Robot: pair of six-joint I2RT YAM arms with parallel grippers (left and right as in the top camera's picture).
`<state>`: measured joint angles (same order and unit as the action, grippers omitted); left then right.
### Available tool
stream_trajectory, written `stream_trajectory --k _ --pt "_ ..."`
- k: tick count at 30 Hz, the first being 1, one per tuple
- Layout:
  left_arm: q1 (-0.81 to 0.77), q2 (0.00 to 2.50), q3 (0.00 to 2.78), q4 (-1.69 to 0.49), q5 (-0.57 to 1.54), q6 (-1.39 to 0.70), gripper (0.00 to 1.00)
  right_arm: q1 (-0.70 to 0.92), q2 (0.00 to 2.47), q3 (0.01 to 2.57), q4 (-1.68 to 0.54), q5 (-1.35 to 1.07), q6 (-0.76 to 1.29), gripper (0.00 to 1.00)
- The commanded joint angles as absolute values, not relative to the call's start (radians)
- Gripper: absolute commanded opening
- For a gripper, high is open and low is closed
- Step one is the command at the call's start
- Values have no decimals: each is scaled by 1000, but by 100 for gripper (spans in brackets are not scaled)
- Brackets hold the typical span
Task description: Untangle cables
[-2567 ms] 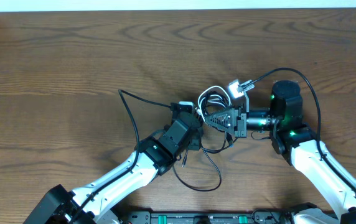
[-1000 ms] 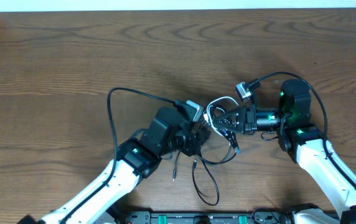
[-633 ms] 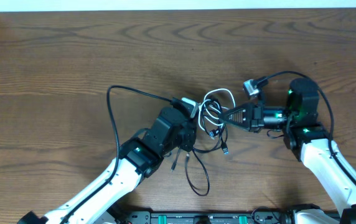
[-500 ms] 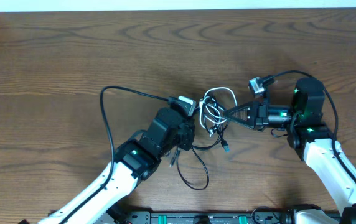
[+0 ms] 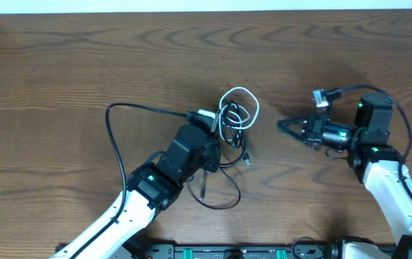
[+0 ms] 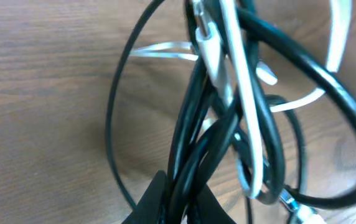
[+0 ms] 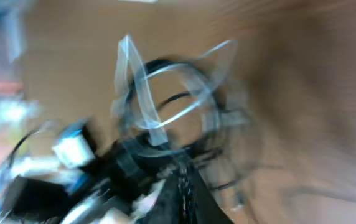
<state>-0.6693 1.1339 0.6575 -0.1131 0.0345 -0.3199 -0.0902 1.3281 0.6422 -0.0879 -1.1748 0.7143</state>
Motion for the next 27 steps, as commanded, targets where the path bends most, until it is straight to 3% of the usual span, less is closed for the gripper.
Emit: stream_trajectory --k 1,4,6,12,17,27 --pt "-666 1084 667 -107 19 -407 8 -133 1320 648 -204 -902 540 2" --pt "-666 1086 667 -104 98 -417 8 -134 1320 648 -282 -886 479 8" --pt "-666 1099 666 -101 172 -417 8 -123 1320 648 -297 -945 450 17" --pt "-666 1159 666 -89 228 -418 8 -81 1320 648 -289 -1153 451 29" --pt "-666 1201 666 -18 331 -417 8 -39 1320 648 -278 -1170 512 27" --pt "-666 1223 666 -9 332 -418 8 8 1320 648 -123 -1212 709 22"
